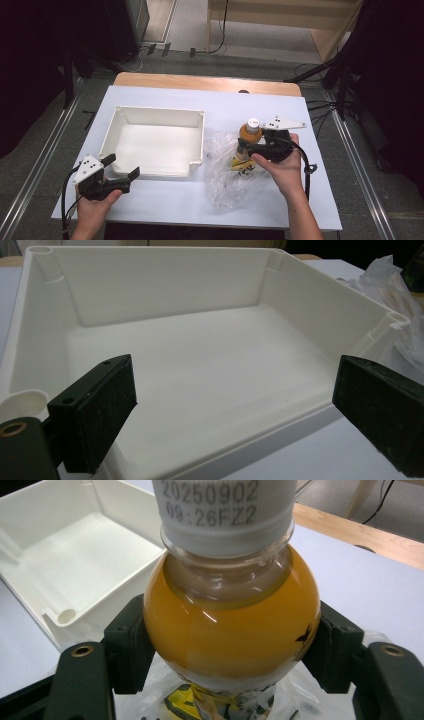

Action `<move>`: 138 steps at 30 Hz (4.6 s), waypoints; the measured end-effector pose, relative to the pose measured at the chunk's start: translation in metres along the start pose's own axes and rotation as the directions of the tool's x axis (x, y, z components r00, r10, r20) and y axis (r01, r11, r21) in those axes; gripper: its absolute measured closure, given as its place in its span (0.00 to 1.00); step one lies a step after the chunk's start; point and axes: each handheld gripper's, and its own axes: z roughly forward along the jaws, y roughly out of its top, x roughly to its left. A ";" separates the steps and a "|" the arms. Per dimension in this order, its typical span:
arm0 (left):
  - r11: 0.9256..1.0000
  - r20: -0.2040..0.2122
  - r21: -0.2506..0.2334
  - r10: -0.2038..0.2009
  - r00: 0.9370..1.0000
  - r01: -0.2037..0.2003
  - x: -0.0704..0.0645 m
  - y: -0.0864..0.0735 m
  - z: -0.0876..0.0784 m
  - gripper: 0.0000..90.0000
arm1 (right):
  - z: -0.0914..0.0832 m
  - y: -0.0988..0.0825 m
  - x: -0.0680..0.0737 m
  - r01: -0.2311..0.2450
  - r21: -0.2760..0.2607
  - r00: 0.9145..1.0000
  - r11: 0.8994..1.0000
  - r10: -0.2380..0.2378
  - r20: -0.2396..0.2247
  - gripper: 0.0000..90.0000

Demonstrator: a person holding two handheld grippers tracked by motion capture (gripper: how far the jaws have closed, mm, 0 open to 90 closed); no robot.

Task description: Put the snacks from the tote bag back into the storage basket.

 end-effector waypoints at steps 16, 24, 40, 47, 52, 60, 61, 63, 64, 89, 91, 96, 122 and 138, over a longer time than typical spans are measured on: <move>1.000 0.001 -0.020 -0.007 1.000 0.007 0.002 0.001 -0.004 0.04 | -0.006 0.018 0.008 0.019 -0.016 1.000 1.000 -0.019 -0.015 0.35; 1.000 0.003 -0.019 0.003 1.000 -0.003 0.001 0.001 -0.005 0.05 | 0.002 0.029 0.017 0.023 -0.027 0.999 0.999 -0.024 -0.036 0.35; 1.000 0.000 -0.022 0.017 1.000 -0.017 0.000 0.001 -0.006 0.05 | 0.021 0.046 0.033 0.048 -0.025 0.997 0.999 -0.049 -0.064 0.35; 1.000 0.004 -0.019 0.024 1.000 -0.024 -0.001 0.001 -0.006 0.05 | 0.030 0.051 0.038 0.050 -0.027 0.996 0.998 -0.052 -0.073 0.35; 0.999 -0.007 -0.020 0.042 0.999 -0.042 -0.002 0.001 -0.007 0.05 | 0.035 0.055 0.041 0.047 -0.025 0.996 0.999 -0.049 -0.079 0.35; 0.999 -0.009 -0.025 0.027 1.000 -0.028 0.001 0.001 -0.008 0.05 | 0.044 0.062 0.045 0.055 -0.021 0.995 0.998 -0.057 -0.081 0.35; 0.999 -0.009 -0.027 0.026 1.000 -0.026 0.002 0.001 -0.008 0.05 | 0.045 0.063 0.046 0.056 -0.022 0.995 0.998 -0.057 -0.082 0.35; 0.999 -0.009 -0.026 0.023 1.000 -0.023 0.003 0.001 -0.008 0.05 | 0.046 0.065 0.047 0.056 -0.022 0.995 0.998 -0.057 -0.082 0.35; 0.999 -0.012 -0.025 0.024 1.000 -0.024 0.003 0.001 -0.008 0.05 | 0.048 0.065 0.048 0.055 -0.022 0.995 0.998 -0.057 -0.084 0.35; 0.999 -0.007 -0.021 0.041 0.999 -0.041 0.002 0.000 -0.008 0.05 | 0.062 0.078 0.060 0.062 -0.023 0.993 0.998 -0.064 -0.096 0.35; 0.999 -0.008 -0.020 0.041 0.999 -0.041 0.002 0.000 -0.008 0.05 | 0.063 0.079 0.061 0.061 -0.020 0.993 0.998 -0.063 -0.097 0.35; 0.999 -0.009 -0.021 0.038 0.999 -0.038 0.002 0.000 -0.009 0.05 | 0.067 0.081 0.063 0.065 -0.023 0.993 0.998 -0.067 -0.101 0.35; 0.999 -0.006 -0.019 0.038 0.999 -0.038 0.002 0.000 -0.009 0.05 | 0.086 0.094 0.081 0.080 -0.021 0.988 0.997 -0.082 -0.131 0.35; 0.999 -0.002 -0.019 0.036 0.999 -0.036 0.003 0.000 -0.008 0.05 | 0.097 0.093 0.087 0.090 -0.014 0.985 0.996 -0.091 -0.147 0.35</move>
